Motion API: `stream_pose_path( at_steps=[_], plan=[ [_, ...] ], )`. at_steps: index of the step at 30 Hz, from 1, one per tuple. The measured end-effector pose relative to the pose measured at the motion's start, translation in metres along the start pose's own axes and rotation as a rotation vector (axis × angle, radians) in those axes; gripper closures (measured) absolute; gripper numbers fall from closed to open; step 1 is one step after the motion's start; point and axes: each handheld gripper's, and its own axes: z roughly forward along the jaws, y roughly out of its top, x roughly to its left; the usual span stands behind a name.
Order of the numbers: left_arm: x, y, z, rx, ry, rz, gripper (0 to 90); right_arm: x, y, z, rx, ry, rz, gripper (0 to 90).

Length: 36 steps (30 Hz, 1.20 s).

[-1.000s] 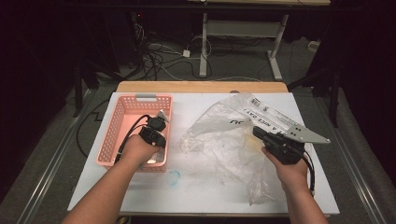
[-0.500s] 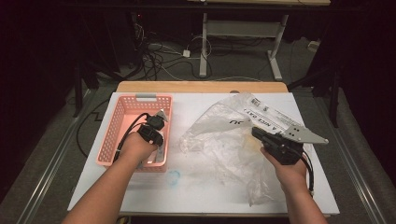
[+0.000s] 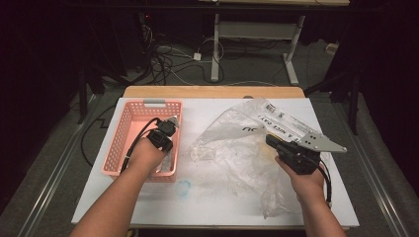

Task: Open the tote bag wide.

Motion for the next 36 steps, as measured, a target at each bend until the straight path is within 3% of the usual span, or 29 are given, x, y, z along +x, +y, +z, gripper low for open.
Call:
stream_pose_path(
  at_steps=[4, 7, 9, 12, 16, 26, 36],
  plan=[
    [0.002, 0.004, -0.01, -0.039, -0.02, -0.017, 88.0, 0.0, 0.0, 0.0, 0.0, 0.0, 0.002, 90.0],
    [0.006, 0.006, -0.013, -0.076, -0.023, -0.069, 87.0, 0.0, 0.0, 0.001, 0.0, 0.001, 0.001, 90.0],
    [0.009, 0.008, -0.011, -0.075, -0.027, -0.102, 71.2, 0.001, 0.0, 0.001, 0.001, 0.002, 0.002, 90.0],
    [0.009, 0.011, -0.006, -0.061, -0.021, -0.128, 58.0, 0.001, 0.0, 0.001, 0.001, 0.002, 0.003, 90.0],
    [0.014, 0.012, -0.004, -0.039, -0.016, -0.175, 50.2, 0.001, -0.001, 0.001, 0.0, 0.002, 0.002, 90.0],
    [0.018, 0.012, 0.004, 0.02, -0.03, -0.184, 53.8, 0.002, 0.0, 0.0, -0.002, 0.003, -0.001, 90.0],
    [0.021, 0.012, 0.006, 0.014, -0.067, -0.207, 54.3, 0.002, 0.0, 0.0, -0.001, 0.004, -0.002, 90.0]
  ],
)
